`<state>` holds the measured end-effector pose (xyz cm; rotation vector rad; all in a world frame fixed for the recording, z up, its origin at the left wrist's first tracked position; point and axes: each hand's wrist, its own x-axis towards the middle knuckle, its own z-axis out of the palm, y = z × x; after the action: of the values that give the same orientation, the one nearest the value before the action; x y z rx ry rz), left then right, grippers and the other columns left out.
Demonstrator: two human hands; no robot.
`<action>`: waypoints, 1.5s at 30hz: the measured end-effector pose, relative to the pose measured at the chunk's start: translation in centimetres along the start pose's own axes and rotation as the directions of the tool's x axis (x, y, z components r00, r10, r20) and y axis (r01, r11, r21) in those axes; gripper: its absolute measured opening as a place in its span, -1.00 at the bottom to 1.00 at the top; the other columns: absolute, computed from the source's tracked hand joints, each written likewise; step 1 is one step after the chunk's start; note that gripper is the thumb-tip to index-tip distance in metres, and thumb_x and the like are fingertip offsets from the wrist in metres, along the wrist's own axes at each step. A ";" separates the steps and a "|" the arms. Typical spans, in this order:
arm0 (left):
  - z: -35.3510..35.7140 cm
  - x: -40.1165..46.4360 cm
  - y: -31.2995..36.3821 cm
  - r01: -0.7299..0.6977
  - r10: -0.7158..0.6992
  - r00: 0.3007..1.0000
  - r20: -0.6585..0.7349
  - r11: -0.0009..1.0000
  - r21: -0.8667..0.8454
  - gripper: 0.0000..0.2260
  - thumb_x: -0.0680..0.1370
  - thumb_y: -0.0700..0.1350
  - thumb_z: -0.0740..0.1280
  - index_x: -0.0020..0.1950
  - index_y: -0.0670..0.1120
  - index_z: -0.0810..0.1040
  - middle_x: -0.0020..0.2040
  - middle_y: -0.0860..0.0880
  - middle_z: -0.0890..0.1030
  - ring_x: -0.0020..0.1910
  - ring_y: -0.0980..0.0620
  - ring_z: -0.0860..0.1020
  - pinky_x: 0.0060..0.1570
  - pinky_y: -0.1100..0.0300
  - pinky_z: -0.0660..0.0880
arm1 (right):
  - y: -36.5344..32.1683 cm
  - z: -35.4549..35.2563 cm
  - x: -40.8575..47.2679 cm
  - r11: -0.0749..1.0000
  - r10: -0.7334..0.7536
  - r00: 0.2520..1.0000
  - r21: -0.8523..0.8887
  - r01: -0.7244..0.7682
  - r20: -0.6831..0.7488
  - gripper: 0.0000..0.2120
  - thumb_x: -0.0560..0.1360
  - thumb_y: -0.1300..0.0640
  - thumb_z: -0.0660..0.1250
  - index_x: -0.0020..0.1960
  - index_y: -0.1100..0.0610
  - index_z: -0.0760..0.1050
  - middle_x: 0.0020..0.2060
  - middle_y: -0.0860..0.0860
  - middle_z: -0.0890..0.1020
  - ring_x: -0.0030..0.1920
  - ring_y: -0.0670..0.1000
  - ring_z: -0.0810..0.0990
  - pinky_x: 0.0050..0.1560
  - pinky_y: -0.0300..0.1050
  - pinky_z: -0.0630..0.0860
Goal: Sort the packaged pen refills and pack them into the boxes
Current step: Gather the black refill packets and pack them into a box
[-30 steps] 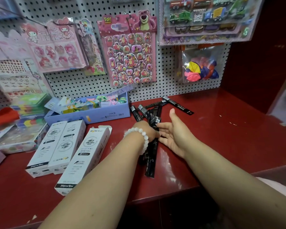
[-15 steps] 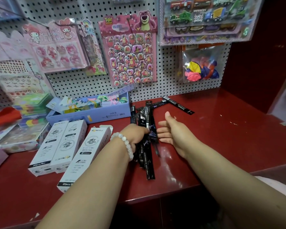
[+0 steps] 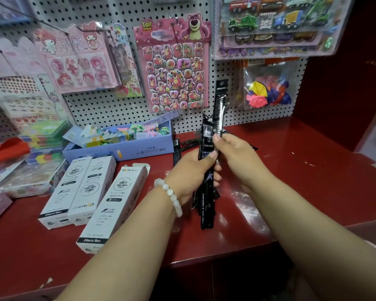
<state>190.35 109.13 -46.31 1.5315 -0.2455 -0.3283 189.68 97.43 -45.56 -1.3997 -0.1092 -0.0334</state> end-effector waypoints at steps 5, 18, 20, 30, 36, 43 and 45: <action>0.4 -1.0 0.0 0.047 -0.045 0.995 0.087 0.999 -0.022 -0.85 0.63 -0.11 0.19 -0.12 -0.10 0.43 -0.33 -0.05 0.51 -0.44 0.06 0.46 -0.41 0.21 0.46 | -1.8 -0.2 2.8 0.995 0.050 0.992 0.087 -0.040 -0.119 -0.68 0.58 0.05 0.24 0.07 0.33 0.49 -0.13 0.26 0.59 -0.30 0.13 0.55 -0.32 -0.07 0.51; -3.7 -1.8 -2.0 0.098 -0.136 0.983 -0.124 0.958 -0.269 -0.80 0.62 -0.10 0.20 -0.02 -0.22 0.50 -0.36 -0.06 0.46 -0.49 0.06 0.40 -0.53 0.23 0.40 | -3.4 -0.5 4.6 1.000 0.024 0.947 -0.004 -0.027 -0.321 -0.88 0.59 0.14 0.22 -0.12 0.08 0.45 -0.27 0.02 0.55 -0.26 0.00 0.52 -0.17 -0.09 0.46; -3.9 -1.2 -2.1 0.100 -0.199 0.954 -0.224 0.916 -0.389 -0.77 0.62 -0.06 0.20 -0.08 -0.20 0.50 -0.33 -0.09 0.48 -0.45 0.03 0.45 -0.51 0.23 0.47 | -2.6 0.7 2.2 0.977 0.135 0.981 -0.143 -0.155 -0.141 -0.88 0.57 0.15 0.24 -0.14 0.12 0.47 -0.29 0.04 0.57 -0.28 0.00 0.53 -0.20 -0.11 0.47; -2.2 -0.6 -2.1 0.221 -0.412 0.910 -0.049 0.580 -0.784 -0.52 0.61 0.16 0.09 0.04 -0.24 0.54 -0.04 -0.26 0.60 -0.05 -0.19 0.58 0.12 -0.13 0.46 | 1.2 4.0 1.2 0.723 0.234 0.972 -0.665 -0.191 -0.025 -0.68 0.52 0.01 0.33 -0.32 0.16 0.41 -0.42 0.07 0.49 -0.38 0.06 0.45 -0.26 -0.10 0.40; -2.4 -0.8 -2.8 0.243 -0.385 0.922 -0.045 0.664 -0.707 -0.74 0.62 -0.06 0.19 0.01 -0.21 0.57 -0.21 -0.21 0.67 -0.29 -0.13 0.66 -0.23 -0.04 0.62 | 2.2 4.1 1.6 0.837 0.099 0.982 -0.520 -0.168 -0.158 -0.77 0.57 0.08 0.26 -0.15 0.21 0.55 -0.27 0.08 0.56 -0.21 0.05 0.49 -0.15 -0.10 0.41; -2.1 -1.8 -2.1 0.144 -0.227 0.972 -0.063 0.786 -0.601 -0.76 0.60 -0.21 0.23 0.23 -0.25 0.49 -0.14 -0.20 0.65 -0.21 -0.09 0.64 -0.13 -0.03 0.62 | 1.6 4.9 1.3 0.905 0.127 0.976 -0.383 -0.186 -0.176 -0.63 0.63 0.00 0.09 0.22 0.22 0.51 -0.05 0.09 0.61 -0.04 0.03 0.53 0.08 -0.14 0.41; -2.1 -2.1 -1.0 0.062 -0.143 0.981 -0.128 0.868 -0.492 -0.81 0.58 -0.27 0.25 0.17 -0.22 0.53 -0.21 -0.15 0.66 -0.27 -0.06 0.65 -0.25 0.04 0.62 | 0.7 5.1 1.4 0.951 0.177 0.976 -0.234 -0.202 -0.126 -0.56 0.62 -0.11 0.05 0.26 0.16 0.49 -0.02 0.02 0.60 -0.02 -0.02 0.54 0.08 -0.15 0.44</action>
<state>189.04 111.82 -47.31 1.0619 0.0507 -0.3197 190.80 102.66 -45.28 -1.6486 0.1207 0.0417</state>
